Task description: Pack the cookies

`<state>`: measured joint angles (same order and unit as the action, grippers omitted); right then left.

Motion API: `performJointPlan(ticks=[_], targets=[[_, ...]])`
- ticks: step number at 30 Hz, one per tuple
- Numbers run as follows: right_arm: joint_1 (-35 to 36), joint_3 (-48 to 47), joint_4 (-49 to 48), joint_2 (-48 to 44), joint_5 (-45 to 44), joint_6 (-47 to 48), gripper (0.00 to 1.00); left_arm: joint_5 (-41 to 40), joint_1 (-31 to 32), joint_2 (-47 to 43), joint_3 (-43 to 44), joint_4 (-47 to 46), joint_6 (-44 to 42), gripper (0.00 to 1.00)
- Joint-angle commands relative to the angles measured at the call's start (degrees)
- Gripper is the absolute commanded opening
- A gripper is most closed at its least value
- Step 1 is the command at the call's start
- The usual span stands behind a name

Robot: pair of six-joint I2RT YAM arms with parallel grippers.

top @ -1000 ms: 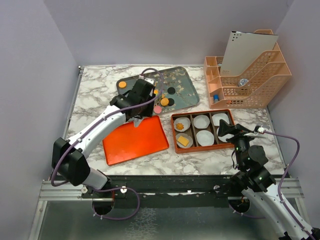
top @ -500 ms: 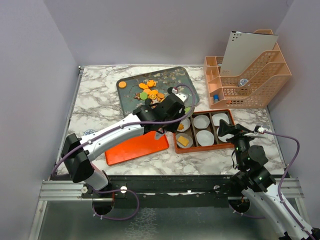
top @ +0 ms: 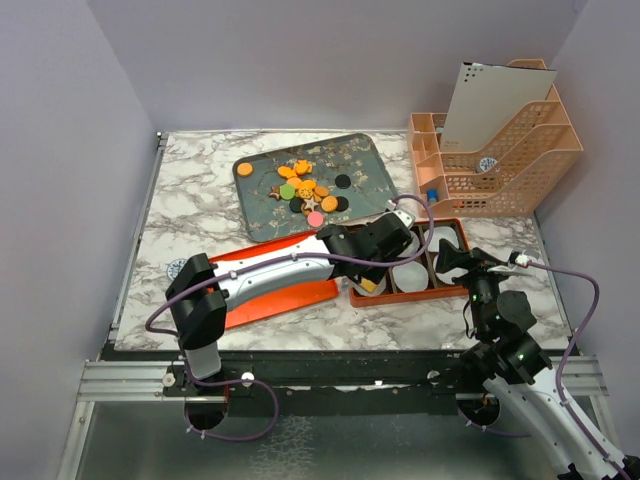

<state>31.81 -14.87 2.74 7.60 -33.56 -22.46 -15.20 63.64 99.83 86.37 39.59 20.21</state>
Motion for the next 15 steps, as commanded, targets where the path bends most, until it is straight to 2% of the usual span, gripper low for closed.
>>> performJointPlan(ticks=[1, 15], targets=[[-0.16, 0.2, 0.29, -0.21, -1.12, -0.07, 1.0, -4.17, 1.02, 2.04, 3.56, -1.98, -0.9, 0.28], [-0.15, 0.09, 0.52, -0.31, -1.26, 0.11, 1.0, -5.89, 1.49, 8.85, 7.63, -2.14, -2.98, 0.33]])
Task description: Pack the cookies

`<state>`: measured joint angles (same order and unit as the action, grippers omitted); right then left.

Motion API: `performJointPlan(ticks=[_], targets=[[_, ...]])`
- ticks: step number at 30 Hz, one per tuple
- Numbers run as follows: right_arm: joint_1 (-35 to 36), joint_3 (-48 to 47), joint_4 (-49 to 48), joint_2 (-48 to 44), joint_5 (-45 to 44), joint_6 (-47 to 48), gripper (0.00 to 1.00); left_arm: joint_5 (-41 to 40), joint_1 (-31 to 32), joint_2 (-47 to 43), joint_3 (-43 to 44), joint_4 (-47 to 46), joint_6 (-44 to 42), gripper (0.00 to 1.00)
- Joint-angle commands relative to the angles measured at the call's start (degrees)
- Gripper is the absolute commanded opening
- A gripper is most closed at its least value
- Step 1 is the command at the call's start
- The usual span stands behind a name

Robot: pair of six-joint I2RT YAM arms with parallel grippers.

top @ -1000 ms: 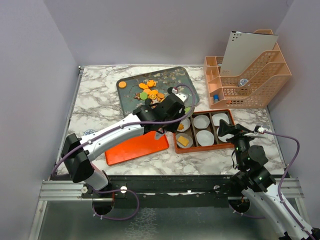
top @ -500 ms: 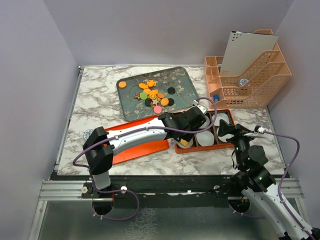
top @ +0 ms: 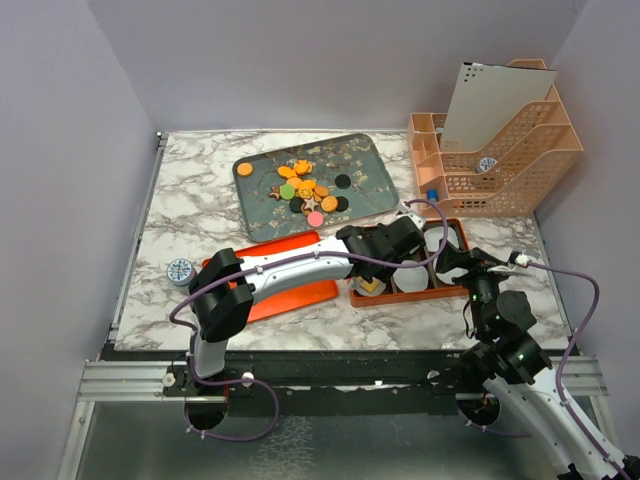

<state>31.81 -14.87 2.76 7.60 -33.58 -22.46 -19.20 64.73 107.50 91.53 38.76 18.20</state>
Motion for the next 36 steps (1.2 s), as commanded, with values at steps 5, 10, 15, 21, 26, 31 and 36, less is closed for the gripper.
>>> performJointPlan(ticks=[5, 10, 15, 21, 26, 31, 36], targets=[[-0.16, 0.02, 0.66, -0.39, -1.31, 0.09, 1.0, -1.68, 0.4, 2.29, 2.78, -1.59, -1.06, 0.4], [-0.17, 0.02, 0.7, -0.48, -1.22, 0.05, 1.0, -2.05, 0.4, 2.2, 3.0, -1.71, -0.97, 0.52], [-0.17, -0.07, 0.84, -0.56, -1.22, 0.05, 1.0, -2.16, 0.4, 2.07, 3.22, -2.02, -1.06, 0.59], [-0.17, -0.07, 0.85, -0.69, -1.31, 0.05, 1.0, -2.77, 0.4, 0.29, 3.89, -1.94, -1.59, 0.58], [-0.17, -0.15, 1.11, -0.91, -1.39, -0.08, 1.0, -3.8, -0.26, -3.51, 4.18, -1.46, -1.98, 0.54], [-0.1, -0.07, 1.58, -2.13, -1.66, -0.26, 1.0, -4.17, -3.34, -6.77, 3.64, 0.01, -1.35, 0.52], [-0.17, 0.02, 1.7, -2.33, -1.84, -0.39, 1.0, -3.11, -8.67, -10.11, 2.37, 0.66, -0.69, 0.5]])
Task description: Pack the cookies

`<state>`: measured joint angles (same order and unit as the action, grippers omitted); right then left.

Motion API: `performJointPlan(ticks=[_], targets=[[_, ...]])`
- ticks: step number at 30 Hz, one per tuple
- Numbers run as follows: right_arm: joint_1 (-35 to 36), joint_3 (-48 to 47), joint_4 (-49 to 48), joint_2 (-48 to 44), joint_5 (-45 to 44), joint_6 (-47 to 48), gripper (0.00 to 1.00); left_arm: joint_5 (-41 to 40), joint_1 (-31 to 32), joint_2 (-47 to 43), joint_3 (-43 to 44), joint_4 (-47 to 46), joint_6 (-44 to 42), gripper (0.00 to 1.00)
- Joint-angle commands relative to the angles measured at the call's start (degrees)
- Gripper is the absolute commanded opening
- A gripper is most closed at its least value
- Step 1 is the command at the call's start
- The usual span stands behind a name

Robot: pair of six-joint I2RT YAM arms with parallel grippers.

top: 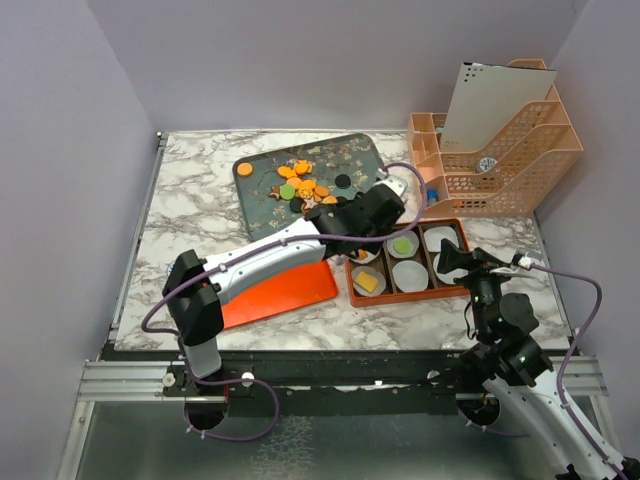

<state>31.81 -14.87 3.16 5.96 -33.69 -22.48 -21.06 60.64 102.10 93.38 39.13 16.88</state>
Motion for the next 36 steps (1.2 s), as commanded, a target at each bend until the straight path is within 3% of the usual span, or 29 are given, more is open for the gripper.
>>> performJointPlan(ticks=[1, 12, 21, 36], targets=[[-0.14, -0.06, 1.38, -0.62, -1.72, -0.37, 1.0, -0.97, -5.98, -5.39, -0.12, 0.27, 0.75, 0.5], [-0.13, -0.07, 1.58, -0.95, -1.74, -0.55, 1.0, 1.76, -22.72, -11.09, -3.89, 0.77, -0.89, 0.48], [-0.15, 0.27, 1.09, -0.7, -1.64, -0.55, 1.0, 4.12, -35.58, -9.77, -5.67, 0.08, -0.95, 0.48], [-0.11, 0.28, 1.15, -0.92, -1.16, -0.64, 1.0, 4.29, -46.57, -1.07, -4.02, -2.38, 2.59, 0.49]])
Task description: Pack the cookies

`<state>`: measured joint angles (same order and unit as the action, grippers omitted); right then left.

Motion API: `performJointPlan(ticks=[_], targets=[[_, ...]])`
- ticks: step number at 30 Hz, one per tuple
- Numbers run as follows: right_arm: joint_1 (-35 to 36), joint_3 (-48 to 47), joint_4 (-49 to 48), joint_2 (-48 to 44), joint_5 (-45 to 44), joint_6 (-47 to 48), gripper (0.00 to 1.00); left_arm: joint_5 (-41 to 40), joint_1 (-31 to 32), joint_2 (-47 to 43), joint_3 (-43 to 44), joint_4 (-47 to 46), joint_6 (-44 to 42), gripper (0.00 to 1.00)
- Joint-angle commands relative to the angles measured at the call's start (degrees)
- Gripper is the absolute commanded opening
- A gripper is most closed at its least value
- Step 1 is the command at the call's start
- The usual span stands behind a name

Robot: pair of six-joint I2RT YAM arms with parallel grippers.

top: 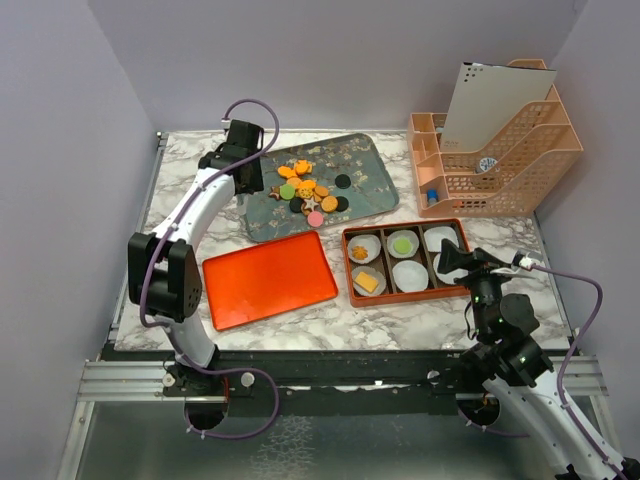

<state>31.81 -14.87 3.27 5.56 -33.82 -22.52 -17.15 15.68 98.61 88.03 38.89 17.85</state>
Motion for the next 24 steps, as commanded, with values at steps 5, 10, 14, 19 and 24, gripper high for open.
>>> performJointPlan(ticks=[5, 10, 14, 19, 24], targets=[[-0.17, 0.02, 1.03, 0.15, -1.07, -0.59, 1.0, 1.52, -2.75, 6.14, 3.45, -2.58, 2.28, 0.49], [-0.17, 0.16, 0.97, -0.22, -1.05, -0.55, 1.0, 1.61, -3.16, 8.72, 5.2, -2.52, 2.36, 0.5], [-0.15, 0.2, 0.95, -0.06, -1.07, -0.5, 1.0, 1.86, -3.85, 9.94, 5.51, -2.59, 2.62, 0.5], [-0.16, 0.19, 0.81, 0.07, -1.07, -0.5, 1.0, 2.34, -4.32, 11.12, 5.83, -2.6, 2.63, 0.5], [-0.14, 0.21, 0.75, 0.15, -1.07, -0.5, 1.0, 2.47, -4.59, 12.38, 6.14, -2.6, 2.63, 0.51]])
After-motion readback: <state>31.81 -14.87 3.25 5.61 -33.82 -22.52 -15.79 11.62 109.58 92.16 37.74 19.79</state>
